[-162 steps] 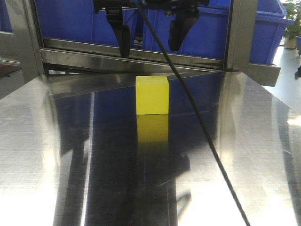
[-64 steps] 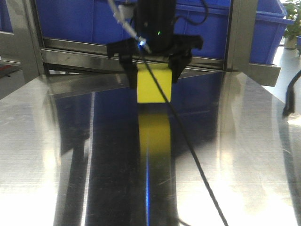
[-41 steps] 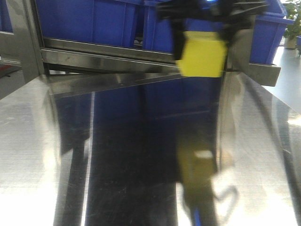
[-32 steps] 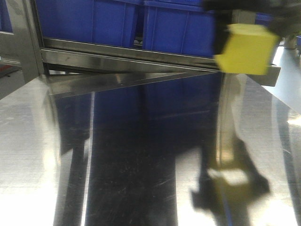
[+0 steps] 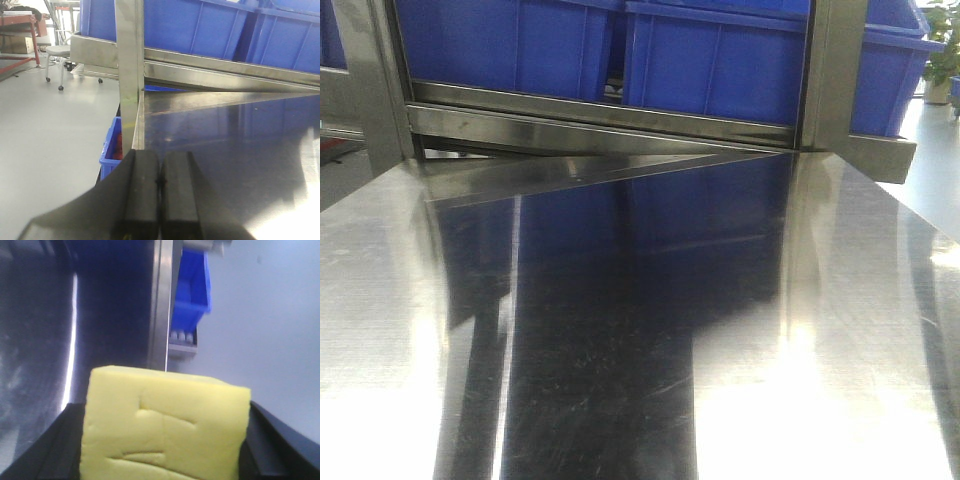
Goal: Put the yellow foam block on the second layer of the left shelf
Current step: 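Drive the base away from the table holding the cube in the right gripper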
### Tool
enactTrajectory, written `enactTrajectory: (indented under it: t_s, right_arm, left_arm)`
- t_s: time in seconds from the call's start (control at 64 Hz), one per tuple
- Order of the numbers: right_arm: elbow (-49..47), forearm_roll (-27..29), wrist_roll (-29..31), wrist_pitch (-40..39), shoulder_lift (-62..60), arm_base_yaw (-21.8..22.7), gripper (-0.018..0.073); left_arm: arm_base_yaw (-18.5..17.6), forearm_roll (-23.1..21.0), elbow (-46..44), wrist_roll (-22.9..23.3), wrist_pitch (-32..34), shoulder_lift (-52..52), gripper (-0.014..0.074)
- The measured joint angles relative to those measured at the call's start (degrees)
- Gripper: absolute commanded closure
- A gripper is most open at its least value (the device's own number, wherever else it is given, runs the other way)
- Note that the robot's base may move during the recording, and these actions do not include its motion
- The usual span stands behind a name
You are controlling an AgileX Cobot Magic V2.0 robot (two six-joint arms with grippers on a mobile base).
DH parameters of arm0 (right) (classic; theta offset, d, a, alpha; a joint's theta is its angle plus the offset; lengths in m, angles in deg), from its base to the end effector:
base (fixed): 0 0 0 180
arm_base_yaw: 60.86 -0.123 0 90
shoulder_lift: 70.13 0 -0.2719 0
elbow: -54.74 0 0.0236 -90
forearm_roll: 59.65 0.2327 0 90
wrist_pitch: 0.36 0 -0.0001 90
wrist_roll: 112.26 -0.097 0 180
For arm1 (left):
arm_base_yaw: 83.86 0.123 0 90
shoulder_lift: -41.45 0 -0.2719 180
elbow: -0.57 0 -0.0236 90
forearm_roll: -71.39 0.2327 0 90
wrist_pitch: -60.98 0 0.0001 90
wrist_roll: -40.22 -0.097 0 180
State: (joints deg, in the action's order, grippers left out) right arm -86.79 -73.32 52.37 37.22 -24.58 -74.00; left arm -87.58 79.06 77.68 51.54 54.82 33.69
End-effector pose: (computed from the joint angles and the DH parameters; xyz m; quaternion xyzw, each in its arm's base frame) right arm 0.1210 0.0139 0.3156 -0.0300 0.8675 0.0133 0.4964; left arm 0.0572 -0.0023 0.2023 -0.0049 0.7131 -0.0402 0.6999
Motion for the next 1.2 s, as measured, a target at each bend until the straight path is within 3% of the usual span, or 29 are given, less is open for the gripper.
enactTrajectory:
  t_s: [0.234,0.391,1.203]
  right_arm:
    - [4.5,0.0,0.4,0.0,-21.9,0.0,0.0292]
    - [5.5,0.0,0.5,0.4,-30.1,0.0,0.0292]
    - [5.5,0.0,0.6,0.5,-32.1,0.0,0.0292]
  left_arm:
    - [0.0,-0.1,0.0,0.0,0.0,0.0,0.046]
    - [0.0,-0.1,0.0,0.0,0.0,0.0,0.046]
    - [0.0,-0.1,0.0,0.0,0.0,0.0,0.046]
